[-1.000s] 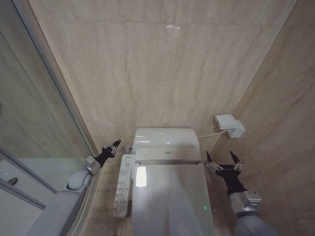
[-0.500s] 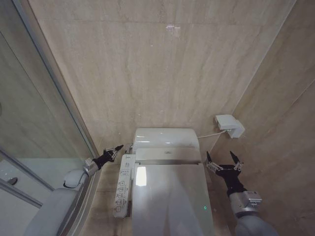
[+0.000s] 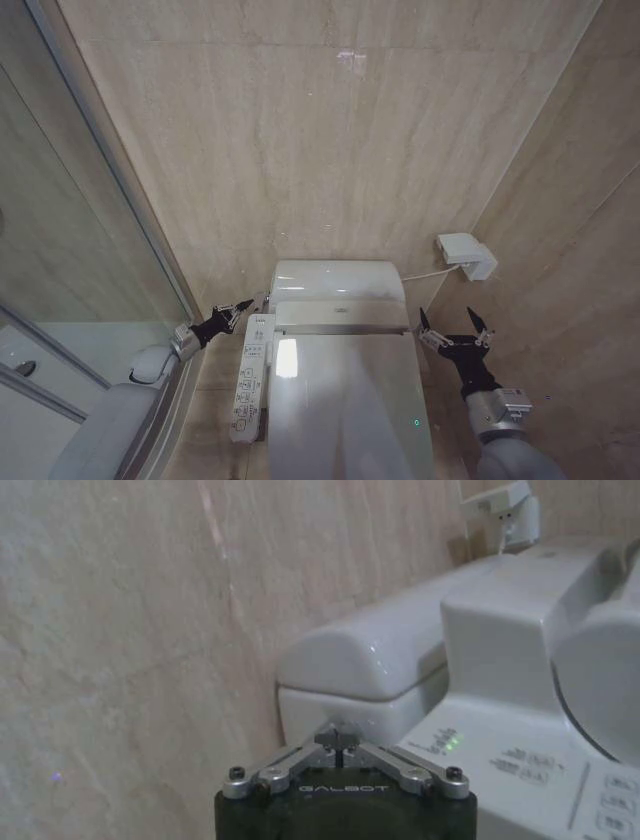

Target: Open the toilet lid, clean the toilet bowl with a toilet brush, close the toilet lid, and flush.

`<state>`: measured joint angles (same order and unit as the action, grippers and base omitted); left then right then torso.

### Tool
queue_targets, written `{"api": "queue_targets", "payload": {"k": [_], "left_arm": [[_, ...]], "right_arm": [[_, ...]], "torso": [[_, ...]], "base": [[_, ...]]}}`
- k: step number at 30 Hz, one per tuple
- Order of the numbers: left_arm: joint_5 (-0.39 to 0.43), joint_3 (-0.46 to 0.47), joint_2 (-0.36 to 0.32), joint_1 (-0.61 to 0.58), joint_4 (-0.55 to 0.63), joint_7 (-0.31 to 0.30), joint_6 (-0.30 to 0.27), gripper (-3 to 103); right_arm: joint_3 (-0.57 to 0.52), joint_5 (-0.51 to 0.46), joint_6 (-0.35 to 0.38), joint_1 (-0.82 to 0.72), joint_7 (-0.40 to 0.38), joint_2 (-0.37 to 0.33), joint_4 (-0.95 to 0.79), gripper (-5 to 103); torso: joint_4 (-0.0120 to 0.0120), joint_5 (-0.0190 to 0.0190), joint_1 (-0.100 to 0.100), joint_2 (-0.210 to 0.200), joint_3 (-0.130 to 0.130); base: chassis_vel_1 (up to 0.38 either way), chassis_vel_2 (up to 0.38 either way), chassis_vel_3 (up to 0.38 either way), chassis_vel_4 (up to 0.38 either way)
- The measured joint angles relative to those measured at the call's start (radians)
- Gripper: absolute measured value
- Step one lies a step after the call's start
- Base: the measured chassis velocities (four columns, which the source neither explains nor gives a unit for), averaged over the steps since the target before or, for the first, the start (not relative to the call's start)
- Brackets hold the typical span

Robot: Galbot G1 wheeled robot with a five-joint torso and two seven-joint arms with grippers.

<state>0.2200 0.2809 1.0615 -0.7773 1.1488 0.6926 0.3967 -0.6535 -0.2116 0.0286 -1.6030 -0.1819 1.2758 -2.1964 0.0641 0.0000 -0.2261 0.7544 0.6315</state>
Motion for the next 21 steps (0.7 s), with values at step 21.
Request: {"api": "queue_targets", "payload": {"k": [21], "left_arm": [[0.003, -0.012, 0.02, 0.022, -0.062, 0.043, 0.013, 0]], "right_arm": [[0.0, 0.0, 0.0, 0.0, 0.0, 0.0, 0.0, 100]], "torso": [[0.0, 0.0, 0.0, 0.0, 0.0]], "base": [[0.0, 0.0, 0.0, 0.0]]}}
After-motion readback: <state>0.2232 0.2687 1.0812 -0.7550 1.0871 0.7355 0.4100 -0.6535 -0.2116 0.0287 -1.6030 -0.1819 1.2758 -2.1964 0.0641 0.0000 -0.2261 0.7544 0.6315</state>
